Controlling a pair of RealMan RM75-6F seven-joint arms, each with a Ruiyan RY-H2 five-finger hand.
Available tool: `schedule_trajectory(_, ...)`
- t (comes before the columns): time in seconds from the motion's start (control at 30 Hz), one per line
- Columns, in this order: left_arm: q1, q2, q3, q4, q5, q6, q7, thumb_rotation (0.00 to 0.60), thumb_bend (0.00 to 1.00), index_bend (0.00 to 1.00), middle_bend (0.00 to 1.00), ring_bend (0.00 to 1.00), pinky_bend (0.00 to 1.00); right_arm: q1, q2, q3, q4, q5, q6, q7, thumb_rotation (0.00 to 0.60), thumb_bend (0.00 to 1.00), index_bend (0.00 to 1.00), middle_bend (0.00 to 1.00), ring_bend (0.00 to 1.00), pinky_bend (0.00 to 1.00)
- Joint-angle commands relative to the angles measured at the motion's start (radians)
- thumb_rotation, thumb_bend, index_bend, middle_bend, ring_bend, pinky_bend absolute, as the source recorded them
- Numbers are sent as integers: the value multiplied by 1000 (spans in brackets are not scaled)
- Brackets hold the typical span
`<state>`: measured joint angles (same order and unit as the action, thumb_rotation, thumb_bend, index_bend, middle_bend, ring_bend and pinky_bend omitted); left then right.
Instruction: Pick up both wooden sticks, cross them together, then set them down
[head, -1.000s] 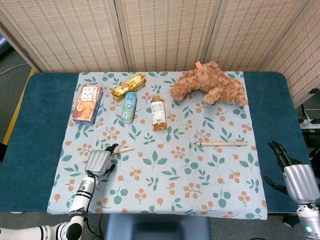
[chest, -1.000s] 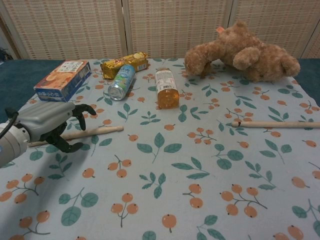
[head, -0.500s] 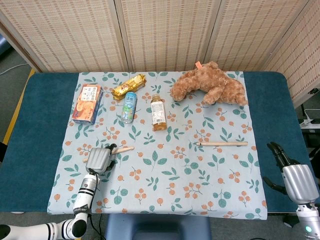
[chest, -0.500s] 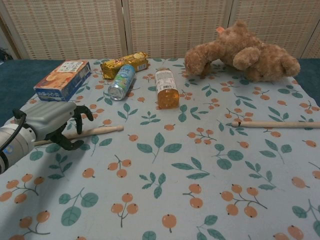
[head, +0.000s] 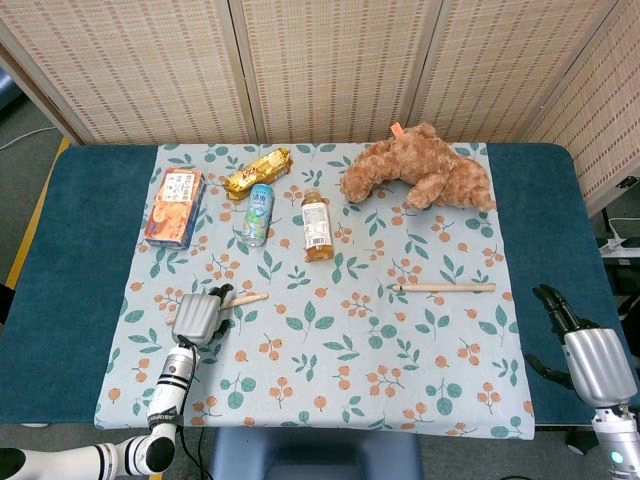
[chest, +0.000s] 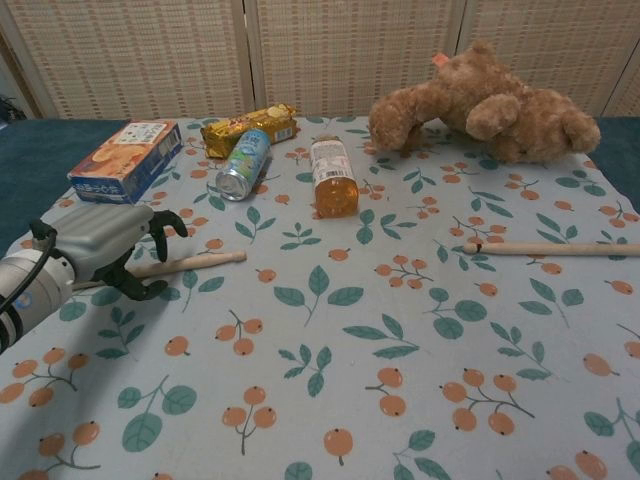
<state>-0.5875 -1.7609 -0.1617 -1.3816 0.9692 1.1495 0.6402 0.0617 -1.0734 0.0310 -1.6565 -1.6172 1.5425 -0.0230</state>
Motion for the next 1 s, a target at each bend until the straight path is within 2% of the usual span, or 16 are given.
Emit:
schedule_trajectory(0.03,-3,-21,3,40,-13,-14,-2,600,347,208,358,836,1000,1,1,0,-1,2,-3,0,600,82,103,84,455,612)
schedule_trajectory(0.2,0,-45,5,88,-16,-6,2,600,347,264,407,841,1000,2,3,-1,-4,2,-6,2,600,82,103,84,455,612)
schedule_trajectory(0.3,4,-64,9,120,2,12,-5,600,351,370,515,862,1000,2,5,-3,-5,0,-8,3,600,82,103,84,455,612)
schedule_trajectory(0.47,21,-101,15,178,61,63,-51,600,379,603,759,905,1000,4,6,-5,-6,2,-16,2,600,82,132,84,455,612)
schedule_trajectory(0.53,23,-106,18,191,72,67,-52,600,380,640,796,909,1000,4,7,-7,-7,2,-18,3,600,82,133,84,455,612)
schedule_trajectory(0.63,24,-107,17,202,83,62,-60,600,381,677,834,917,1000,4,8,-7,-7,-1,-17,2,600,82,134,84,455,612)
schedule_trajectory(0.8,31,-87,20,196,105,60,-63,600,380,684,856,922,1000,5,6,-6,-4,2,-19,2,600,82,134,83,455,612)
schedule_trajectory(1.0,65,3,41,105,152,95,-73,600,381,687,864,923,1000,28,-1,0,3,30,-70,-7,600,82,145,82,479,614)
